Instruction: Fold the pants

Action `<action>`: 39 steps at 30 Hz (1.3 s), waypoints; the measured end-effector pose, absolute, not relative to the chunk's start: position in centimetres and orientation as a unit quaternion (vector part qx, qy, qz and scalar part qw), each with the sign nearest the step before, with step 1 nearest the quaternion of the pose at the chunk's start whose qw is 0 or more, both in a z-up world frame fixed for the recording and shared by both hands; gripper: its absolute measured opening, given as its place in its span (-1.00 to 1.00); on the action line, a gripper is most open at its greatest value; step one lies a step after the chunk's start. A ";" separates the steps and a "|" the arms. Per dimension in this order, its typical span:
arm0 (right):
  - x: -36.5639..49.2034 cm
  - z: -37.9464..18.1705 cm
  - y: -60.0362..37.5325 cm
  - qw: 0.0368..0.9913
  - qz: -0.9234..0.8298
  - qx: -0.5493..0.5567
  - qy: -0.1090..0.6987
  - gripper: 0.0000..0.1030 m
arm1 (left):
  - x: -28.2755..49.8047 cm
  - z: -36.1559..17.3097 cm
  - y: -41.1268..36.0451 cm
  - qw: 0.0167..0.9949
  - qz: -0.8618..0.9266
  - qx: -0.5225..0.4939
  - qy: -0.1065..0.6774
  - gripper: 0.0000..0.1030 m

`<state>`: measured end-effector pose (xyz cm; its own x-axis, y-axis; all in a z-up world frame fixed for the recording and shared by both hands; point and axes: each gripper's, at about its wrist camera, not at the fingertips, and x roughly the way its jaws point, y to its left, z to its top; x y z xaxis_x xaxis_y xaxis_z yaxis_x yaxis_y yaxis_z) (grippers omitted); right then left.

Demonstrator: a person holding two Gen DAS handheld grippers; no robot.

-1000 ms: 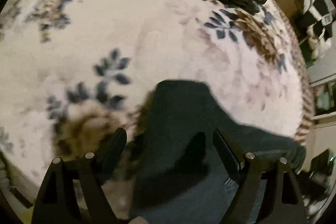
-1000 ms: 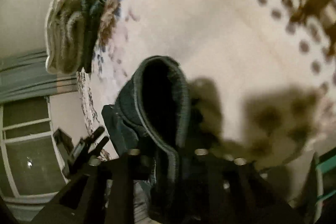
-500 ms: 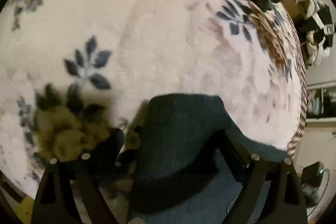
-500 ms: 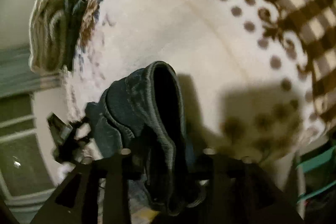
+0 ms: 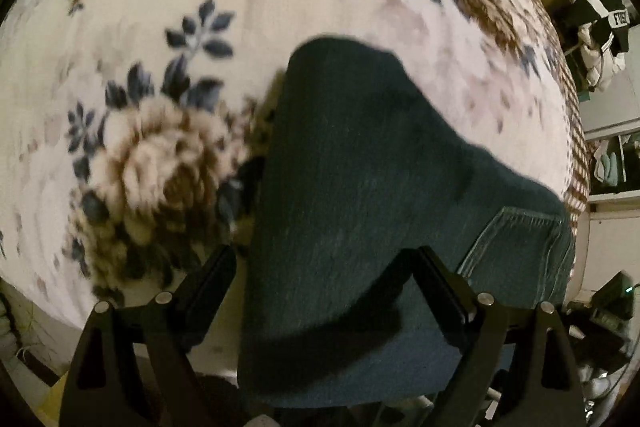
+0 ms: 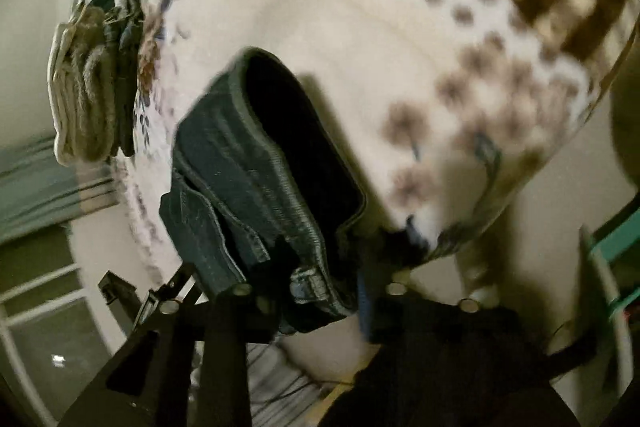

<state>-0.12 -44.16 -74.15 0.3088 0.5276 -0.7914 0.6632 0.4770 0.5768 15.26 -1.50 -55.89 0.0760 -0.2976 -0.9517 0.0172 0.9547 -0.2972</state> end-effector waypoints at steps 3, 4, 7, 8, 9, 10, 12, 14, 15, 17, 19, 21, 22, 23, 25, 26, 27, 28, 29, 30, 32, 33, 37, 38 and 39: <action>1.1 -71.1 -43.9 0.680 -0.065 0.450 0.575 -0.52 | 14.5 -56.1 -1.4 0.722 -0.111 -0.104 0.675 0.76; 1.5 -70.7 -44.0 0.688 -0.066 0.440 0.573 -0.52 | 14.3 -56.2 -1.2 0.721 -0.111 -0.106 0.676 0.76; 2.0 -71.9 -44.9 0.678 -0.077 0.441 0.583 -0.52 | 13.7 -56.6 -0.7 0.718 -0.112 -0.112 0.678 0.76; 1.9 -72.8 -44.9 0.671 -0.077 0.439 0.592 -0.50 | 13.7 -56.7 -0.7 0.717 -0.112 -0.113 0.679 0.76; 1.5 -74.0 -45.2 0.659 -0.077 0.455 0.594 -0.47 | 13.6 -56.9 -0.7 0.717 -0.111 -0.112 0.679 0.76; 1.1 -74.7 -45.5 0.650 -0.080 0.473 0.589 -0.36 | 13.5 -57.1 -0.7 0.715 -0.112 -0.113 0.680 0.77; 0.5 -75.4 -46.2 0.638 -0.072 0.501 0.580 -0.08 | 13.6 -57.0 -0.8 0.714 -0.111 -0.120 0.680 0.76; -0.6 -75.4 -46.9 0.625 -0.057 0.537 0.564 0.37 | 13.5 -56.7 -0.4 0.717 -0.116 -0.127 0.675 0.76; -1.0 -75.3 -46.9 0.615 -0.049 0.555 0.558 0.45 | 13.5 -56.6 -0.3 0.719 -0.120 -0.132 0.672 0.76; -2.1 -74.9 -47.0 0.615 -0.033 0.577 0.536 0.64 | 13.3 -56.5 0.2 0.718 -0.129 -0.147 0.668 0.76; -2.7 -75.7 -46.5 0.604 -0.018 0.592 0.534 0.65 | 13.3 -56.9 0.2 0.712 -0.137 -0.161 0.669 0.76; -2.8 -77.1 -45.5 0.587 -0.011 0.601 0.542 0.65 | 13.4 -57.4 0.1 0.708 -0.141 -0.168 0.672 0.76; -2.2 -78.0 -44.7 0.579 -0.003 0.608 0.543 0.65 | 13.5 -57.6 -0.3 0.706 -0.142 -0.168 0.673 0.76; -1.7 -78.8 -43.9 0.573 0.002 0.614 0.543 0.65 | 13.5 -57.9 -0.3 0.705 -0.142 -0.167 0.674 0.76; -0.4 -79.8 -42.4 0.573 0.033 0.626 0.528 0.65 | 13.6 -58.2 -0.5 0.703 -0.146 -0.169 0.675 0.76; 0.3 -79.8 -41.7 0.583 0.043 0.623 0.520 0.67 | 13.6 -58.3 -0.5 0.702 -0.148 -0.169 0.676 0.76; 1.2 -79.5 -41.0 0.598 0.051 0.613 0.513 0.67 | 13.7 -58.3 -0.5 0.702 -0.149 -0.170 0.676 0.76; 1.9 -78.9 -40.4 0.615 0.055 0.597 0.513 0.68 | 13.7 -58.3 -0.4 0.702 -0.151 -0.170 0.675 0.76; 2.4 -78.6 -40.0 0.626 0.053 0.584 0.514 0.68 | 13.8 -58.4 -0.4 0.702 -0.152 -0.169 0.675 0.76; 2.7 -78.1 -39.7 0.637 0.052 0.578 0.508 0.68 | 13.8 -58.5 -0.3 0.703 -0.152 -0.169 0.674 0.76; 2.6 -77.4 -39.6 0.651 0.056 0.574 0.493 0.67 | 14.1 -58.7 -0.5 0.703 -0.154 -0.170 0.673 0.76; 2.6 -77.4 -39.6 0.654 0.054 0.567 0.498 0.67 | 14.2 -58.8 -0.6 0.704 -0.155 -0.169 0.673 0.76; 3.1 -78.9 -39.6 0.645 0.037 0.579 0.498 0.73 | 14.5 -59.1 -1.0 0.709 -0.156 -0.171 0.666 0.82; 3.1 -79.0 -39.7 0.640 0.032 0.587 0.494 0.73 | 14.5 -59.1 -1.0 0.711 -0.155 -0.174 0.664 0.83; 3.2 -78.8 -39.6 0.639 0.024 0.591 0.492 0.73 | 14.6 -59.1 -1.0 0.713 -0.153 -0.178 0.661 0.83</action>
